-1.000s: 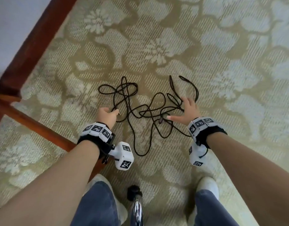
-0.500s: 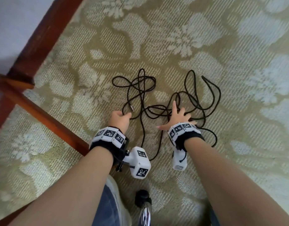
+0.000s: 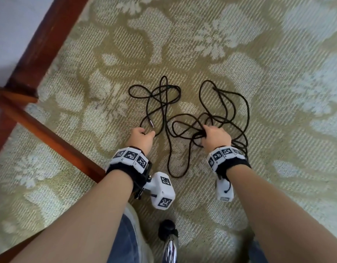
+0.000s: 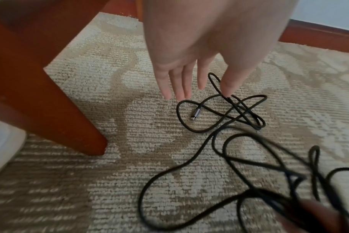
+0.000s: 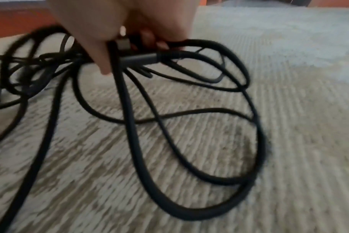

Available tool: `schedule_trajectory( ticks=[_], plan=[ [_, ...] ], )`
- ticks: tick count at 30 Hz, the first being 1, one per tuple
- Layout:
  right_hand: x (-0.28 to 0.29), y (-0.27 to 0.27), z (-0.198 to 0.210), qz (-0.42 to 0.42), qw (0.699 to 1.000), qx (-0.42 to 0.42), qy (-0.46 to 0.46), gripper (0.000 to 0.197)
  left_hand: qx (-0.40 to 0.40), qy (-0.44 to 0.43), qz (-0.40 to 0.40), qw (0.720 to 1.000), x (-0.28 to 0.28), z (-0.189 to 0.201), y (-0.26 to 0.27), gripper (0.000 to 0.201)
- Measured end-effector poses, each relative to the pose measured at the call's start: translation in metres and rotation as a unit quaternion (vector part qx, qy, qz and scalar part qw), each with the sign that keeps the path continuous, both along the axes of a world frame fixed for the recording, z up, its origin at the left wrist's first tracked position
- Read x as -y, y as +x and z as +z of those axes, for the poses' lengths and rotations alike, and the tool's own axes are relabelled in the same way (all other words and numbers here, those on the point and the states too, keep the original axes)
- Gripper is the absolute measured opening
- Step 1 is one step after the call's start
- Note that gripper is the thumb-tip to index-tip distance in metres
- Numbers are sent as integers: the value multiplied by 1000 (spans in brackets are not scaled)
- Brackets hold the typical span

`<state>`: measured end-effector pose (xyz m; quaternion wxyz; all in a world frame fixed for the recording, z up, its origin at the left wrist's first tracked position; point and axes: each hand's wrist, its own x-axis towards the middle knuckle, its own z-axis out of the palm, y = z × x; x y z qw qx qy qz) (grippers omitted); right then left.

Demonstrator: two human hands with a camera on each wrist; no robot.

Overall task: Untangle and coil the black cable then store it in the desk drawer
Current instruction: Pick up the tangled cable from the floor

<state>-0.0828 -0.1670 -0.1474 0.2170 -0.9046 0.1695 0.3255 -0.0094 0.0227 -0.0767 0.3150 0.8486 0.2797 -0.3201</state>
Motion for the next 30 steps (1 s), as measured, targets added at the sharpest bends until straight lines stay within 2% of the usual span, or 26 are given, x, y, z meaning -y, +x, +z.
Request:
schedule_trajectory(
  ticks=[5,10,12,14,18,19,21,23,25,26,28,30],
  plan=[
    [34,5,25,-2,979,201,43,32,16,-35,-34,999,13,6,-5,54],
    [67,29,84,-2,948,310,66,21,31,-86,-87,992,35,26,10,77],
    [76,38,118,8,935,347,69,21,15,-137,-54,989,48,42,16,81],
    [85,44,156,44,924,375,67,24,-22,-212,-6,977,64,58,21,72],
    [105,48,229,51,905,417,71,24,-128,-319,113,932,100,101,24,13],
    [109,47,247,49,901,425,66,22,-139,-331,125,925,107,111,24,19],
    [116,43,278,42,893,444,61,22,-126,-327,79,933,121,128,21,24],
    [124,39,308,13,883,465,67,23,-66,-309,55,947,127,141,17,13],
    [131,34,334,-12,872,485,70,23,-5,-301,33,953,127,146,11,12],
    [135,30,347,-15,868,491,70,22,7,-301,25,953,129,151,7,25],
    [142,22,372,-11,869,490,67,25,3,-313,12,950,138,167,-1,65],
    [150,14,396,-24,867,494,55,30,-3,-313,-43,949,150,183,-5,82]
  ],
)
